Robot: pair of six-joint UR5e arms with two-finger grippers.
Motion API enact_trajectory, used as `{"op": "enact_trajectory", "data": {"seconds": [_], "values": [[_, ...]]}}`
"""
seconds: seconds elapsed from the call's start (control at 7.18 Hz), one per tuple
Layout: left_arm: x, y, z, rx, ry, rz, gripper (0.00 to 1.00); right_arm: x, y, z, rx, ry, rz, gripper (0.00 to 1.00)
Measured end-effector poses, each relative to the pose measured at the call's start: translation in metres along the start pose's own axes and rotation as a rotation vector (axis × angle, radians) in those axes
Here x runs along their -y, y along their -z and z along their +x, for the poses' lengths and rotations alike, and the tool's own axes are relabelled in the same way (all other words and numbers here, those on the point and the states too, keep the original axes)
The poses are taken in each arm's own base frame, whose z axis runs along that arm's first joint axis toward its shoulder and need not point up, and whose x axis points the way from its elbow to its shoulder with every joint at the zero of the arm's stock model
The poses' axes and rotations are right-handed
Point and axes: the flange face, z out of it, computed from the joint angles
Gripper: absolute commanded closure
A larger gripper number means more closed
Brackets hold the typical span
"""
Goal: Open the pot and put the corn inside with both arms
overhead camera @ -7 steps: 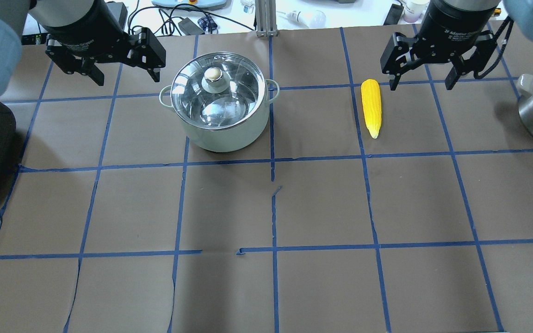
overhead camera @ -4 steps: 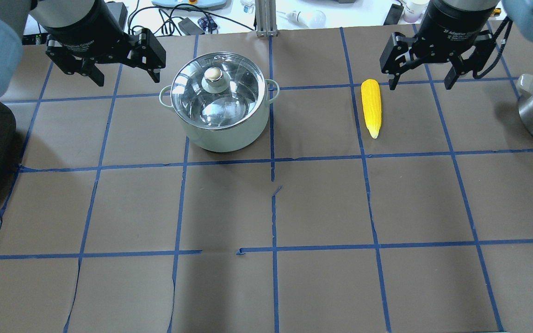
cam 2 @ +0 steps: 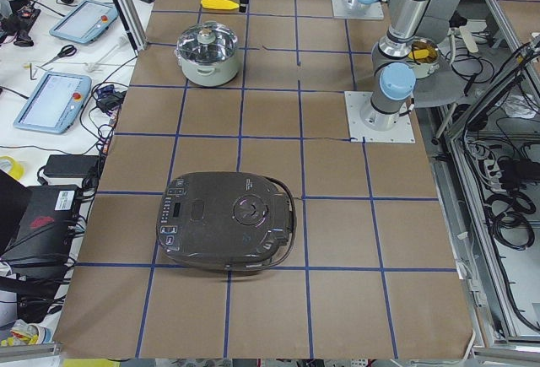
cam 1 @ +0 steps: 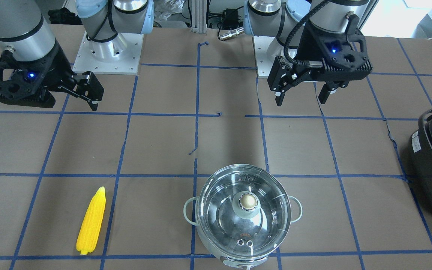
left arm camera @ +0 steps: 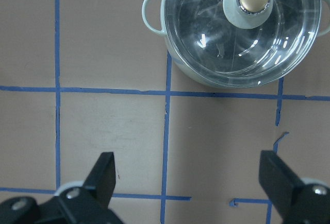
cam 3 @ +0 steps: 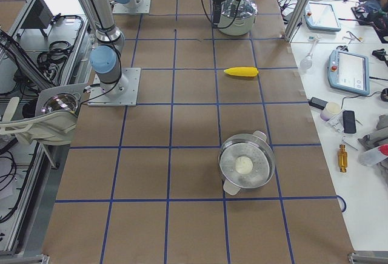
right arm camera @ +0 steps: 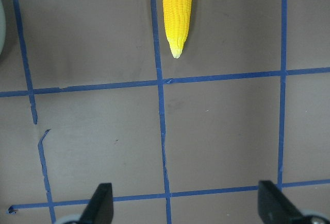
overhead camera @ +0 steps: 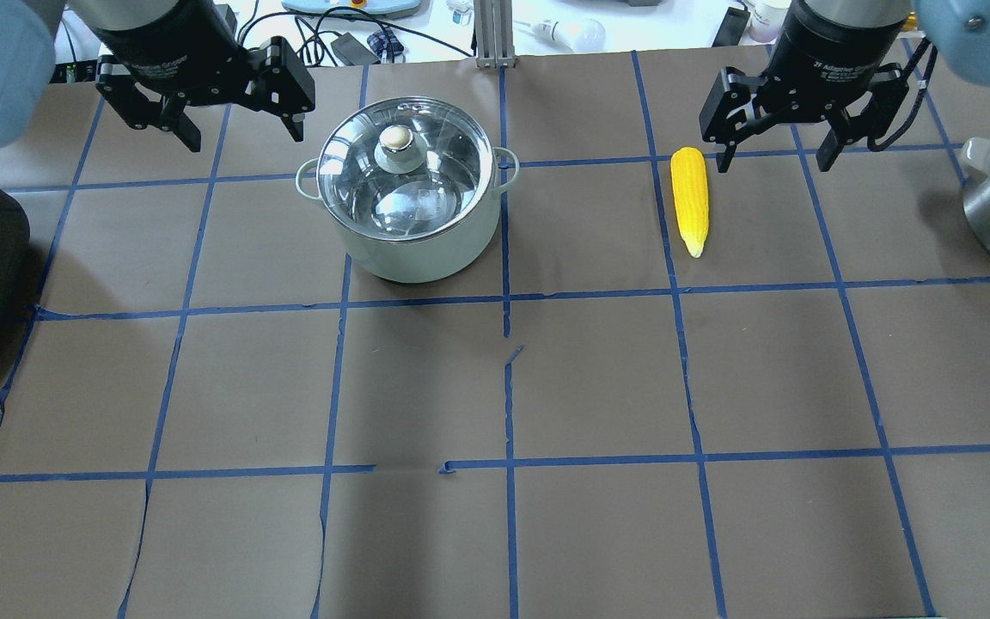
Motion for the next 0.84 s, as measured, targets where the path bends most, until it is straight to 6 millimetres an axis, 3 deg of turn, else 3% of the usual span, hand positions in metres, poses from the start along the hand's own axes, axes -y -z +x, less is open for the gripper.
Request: {"op": "enact_trajectory", "data": {"seconds": [0.14,0.28,0.56,0.84], "values": [[0.022,-0.001,0.016,-0.006,0.019,0.006,0.01,0.005,-0.007,0.001,-0.002,0.000,-0.001,0.00],[0.048,-0.015,0.036,-0.013,0.026,0.013,0.00,0.018,-0.019,0.001,-0.004,-0.002,0.012,0.00],[0.093,-0.075,0.067,-0.017,0.020,0.029,0.00,0.059,-0.057,0.000,-0.008,-0.007,0.053,0.00],[0.117,-0.130,0.079,-0.018,0.021,0.028,0.00,0.098,-0.103,0.001,-0.007,-0.013,0.079,0.00]]}}
